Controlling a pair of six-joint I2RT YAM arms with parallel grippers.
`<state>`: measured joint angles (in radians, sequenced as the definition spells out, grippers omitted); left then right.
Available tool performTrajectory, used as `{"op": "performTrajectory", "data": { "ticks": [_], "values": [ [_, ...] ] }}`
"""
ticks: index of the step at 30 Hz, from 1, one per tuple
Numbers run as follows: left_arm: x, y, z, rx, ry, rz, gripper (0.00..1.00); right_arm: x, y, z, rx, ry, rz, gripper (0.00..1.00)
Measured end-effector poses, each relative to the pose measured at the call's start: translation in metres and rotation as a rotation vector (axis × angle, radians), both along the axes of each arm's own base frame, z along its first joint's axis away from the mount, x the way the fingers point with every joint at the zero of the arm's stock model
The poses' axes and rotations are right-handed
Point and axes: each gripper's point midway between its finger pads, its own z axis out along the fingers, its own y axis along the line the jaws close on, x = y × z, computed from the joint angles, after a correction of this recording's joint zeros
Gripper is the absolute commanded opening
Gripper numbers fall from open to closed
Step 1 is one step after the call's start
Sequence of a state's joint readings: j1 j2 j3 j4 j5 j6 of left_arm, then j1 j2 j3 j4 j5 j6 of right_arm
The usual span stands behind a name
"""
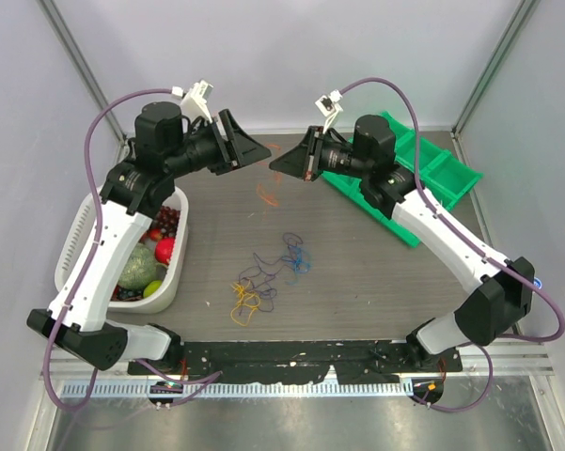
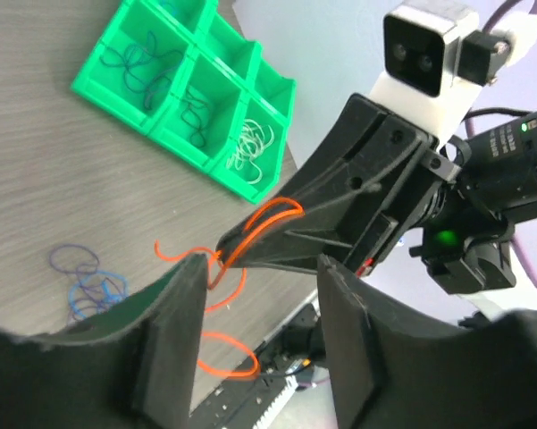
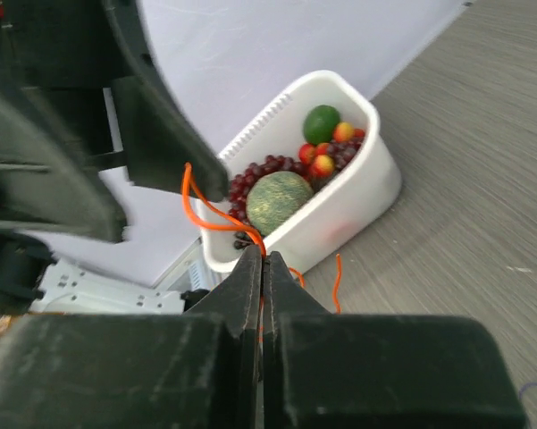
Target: Untangle the cables
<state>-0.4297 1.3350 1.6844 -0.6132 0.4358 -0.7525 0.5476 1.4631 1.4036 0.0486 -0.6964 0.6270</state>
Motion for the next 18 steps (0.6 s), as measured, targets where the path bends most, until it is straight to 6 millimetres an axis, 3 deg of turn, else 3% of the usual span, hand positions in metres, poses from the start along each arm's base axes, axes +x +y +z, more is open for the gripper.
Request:
{"op": "performTrajectory", "data": {
  "ticks": [4,6,8,10,13,16,18],
  "values": [
    [0.004,0.011,-0.005,0.056,-0.011,0.053,0.79,0.031,-0.012,-0.020,-0.068,0.041,-0.156,0.01],
    [0.005,0.018,-0.010,0.090,-0.009,0.086,0.79,0.053,-0.027,-0.029,-0.102,0.064,-0.260,0.01],
    [0.005,0.024,-0.016,0.123,-0.003,0.108,0.79,0.086,-0.055,-0.037,-0.138,0.098,-0.402,0.01],
    [0.004,0.030,-0.021,0.154,0.002,0.127,0.80,0.126,-0.096,-0.043,-0.164,0.127,-0.569,0.01],
    [-0.002,0.037,-0.031,0.188,0.017,0.140,0.80,0.182,-0.176,-0.061,-0.203,0.186,-0.828,0.00],
    [-0.008,0.043,-0.043,0.225,0.033,0.142,0.80,0.230,-0.251,-0.089,-0.259,0.266,-1.038,0.01],
    [-0.012,0.045,-0.049,0.246,0.044,0.137,0.80,0.256,-0.290,-0.112,-0.307,0.315,-1.137,0.01]
  ]
}}
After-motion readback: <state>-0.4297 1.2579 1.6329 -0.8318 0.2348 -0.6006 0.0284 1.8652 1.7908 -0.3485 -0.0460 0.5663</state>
